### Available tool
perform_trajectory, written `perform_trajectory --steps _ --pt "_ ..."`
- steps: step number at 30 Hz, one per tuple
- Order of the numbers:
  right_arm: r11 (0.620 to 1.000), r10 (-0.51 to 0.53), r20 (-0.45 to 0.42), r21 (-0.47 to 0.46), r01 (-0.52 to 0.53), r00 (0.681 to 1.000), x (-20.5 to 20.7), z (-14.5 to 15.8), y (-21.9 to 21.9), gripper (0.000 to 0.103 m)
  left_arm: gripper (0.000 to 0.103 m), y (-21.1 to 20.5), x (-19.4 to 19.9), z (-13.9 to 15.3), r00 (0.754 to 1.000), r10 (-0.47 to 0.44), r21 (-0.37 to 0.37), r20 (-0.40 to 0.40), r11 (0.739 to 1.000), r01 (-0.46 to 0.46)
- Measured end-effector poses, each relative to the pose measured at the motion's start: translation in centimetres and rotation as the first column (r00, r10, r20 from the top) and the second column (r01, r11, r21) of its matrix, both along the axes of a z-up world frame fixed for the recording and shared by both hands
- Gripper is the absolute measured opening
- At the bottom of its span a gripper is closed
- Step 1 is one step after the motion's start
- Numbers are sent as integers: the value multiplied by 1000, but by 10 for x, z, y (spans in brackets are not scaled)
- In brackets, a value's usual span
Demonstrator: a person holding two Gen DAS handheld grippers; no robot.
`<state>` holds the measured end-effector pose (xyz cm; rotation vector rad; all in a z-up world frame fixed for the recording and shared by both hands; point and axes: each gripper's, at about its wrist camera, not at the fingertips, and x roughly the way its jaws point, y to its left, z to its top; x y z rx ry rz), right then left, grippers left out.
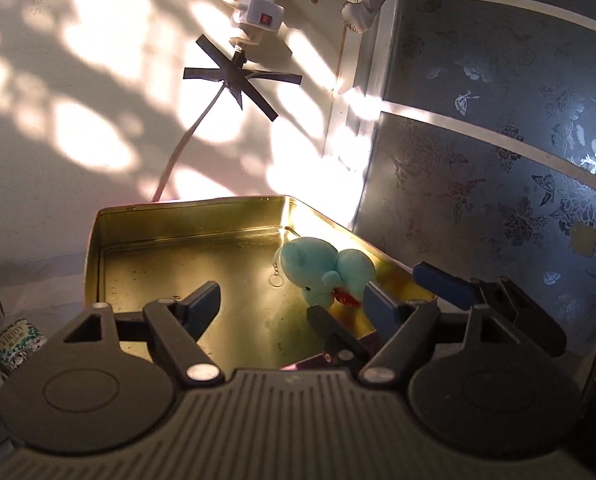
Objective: Organize objects
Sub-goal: 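Grasp the teal plush bear with the left tool and drop it into the pink tin, then move the left tool back toward the items on the bed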
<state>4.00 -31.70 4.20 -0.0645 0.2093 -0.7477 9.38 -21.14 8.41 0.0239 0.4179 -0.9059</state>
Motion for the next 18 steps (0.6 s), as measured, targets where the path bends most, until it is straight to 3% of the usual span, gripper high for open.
perform_trajectory --steps 6,9,11,14,17,18 --pt "994 96 119 36 -101 988 -23 8 31 85 85 84 -32 -3 993 103 -23 62 995 -102" --pt "973 216 162 50 -227 963 -23 10 50 70 86 121 -43 -18 980 184 24 69 982 -186" --pt "945 300 138 93 -314 944 -12 10 61 52 86 147 -44 -29 966 251 45 55 966 -254" --pt "877 422 78 219 -429 903 16 5 76 31 86 190 -38 -42 918 389 63 75 917 -394" --pt "761 529 72 400 -510 845 48 -2 83 26 86 228 -29 -54 838 533 76 115 837 -543" --pt "746 552 52 417 -520 833 59 -3 89 26 86 237 -25 -57 812 571 79 121 810 -581"
